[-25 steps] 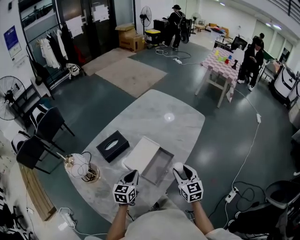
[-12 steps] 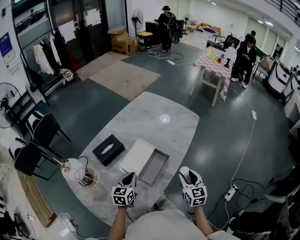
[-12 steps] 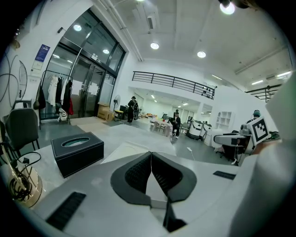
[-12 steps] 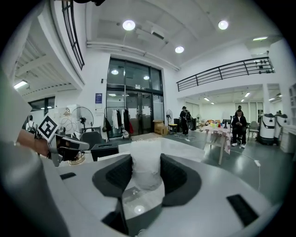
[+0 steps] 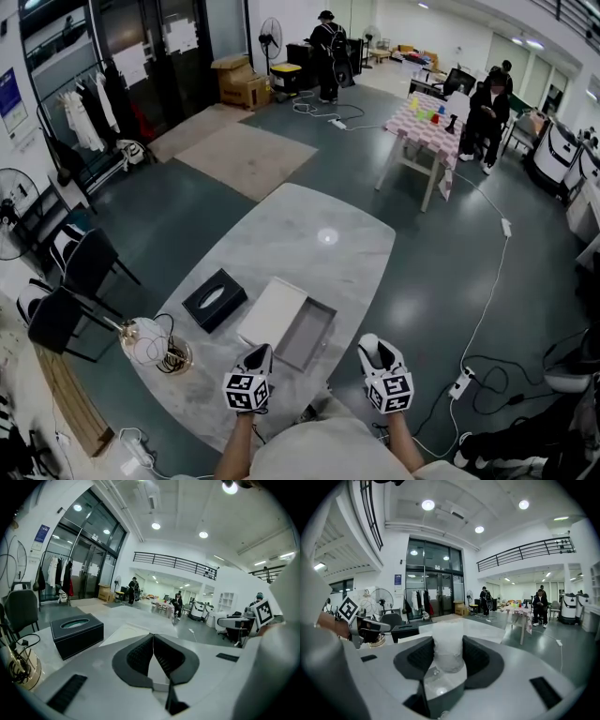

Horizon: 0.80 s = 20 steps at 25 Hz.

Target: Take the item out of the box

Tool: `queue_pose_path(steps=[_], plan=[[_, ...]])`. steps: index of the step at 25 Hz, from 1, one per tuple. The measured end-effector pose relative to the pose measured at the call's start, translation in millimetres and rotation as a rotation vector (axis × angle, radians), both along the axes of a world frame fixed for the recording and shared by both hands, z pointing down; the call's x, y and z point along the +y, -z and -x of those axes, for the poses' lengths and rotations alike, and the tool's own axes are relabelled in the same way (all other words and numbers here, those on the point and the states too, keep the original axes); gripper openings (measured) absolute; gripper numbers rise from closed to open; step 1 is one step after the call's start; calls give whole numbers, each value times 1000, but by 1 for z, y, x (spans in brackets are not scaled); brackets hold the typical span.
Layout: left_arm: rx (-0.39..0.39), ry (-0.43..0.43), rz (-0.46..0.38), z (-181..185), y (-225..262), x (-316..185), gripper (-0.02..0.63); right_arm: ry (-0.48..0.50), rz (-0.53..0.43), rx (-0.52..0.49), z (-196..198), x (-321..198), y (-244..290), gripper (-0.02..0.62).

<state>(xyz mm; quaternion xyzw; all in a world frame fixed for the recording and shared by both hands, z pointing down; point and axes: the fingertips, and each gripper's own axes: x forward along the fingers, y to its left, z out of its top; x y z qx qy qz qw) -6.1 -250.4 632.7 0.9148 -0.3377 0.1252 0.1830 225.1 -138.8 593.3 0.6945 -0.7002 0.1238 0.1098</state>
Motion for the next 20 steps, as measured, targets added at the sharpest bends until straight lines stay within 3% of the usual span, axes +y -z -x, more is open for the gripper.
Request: queue_pose_path(steps=[20], plan=[[6, -2, 7, -3, 0, 4, 17, 9, -7, -10, 2, -3, 4, 178]])
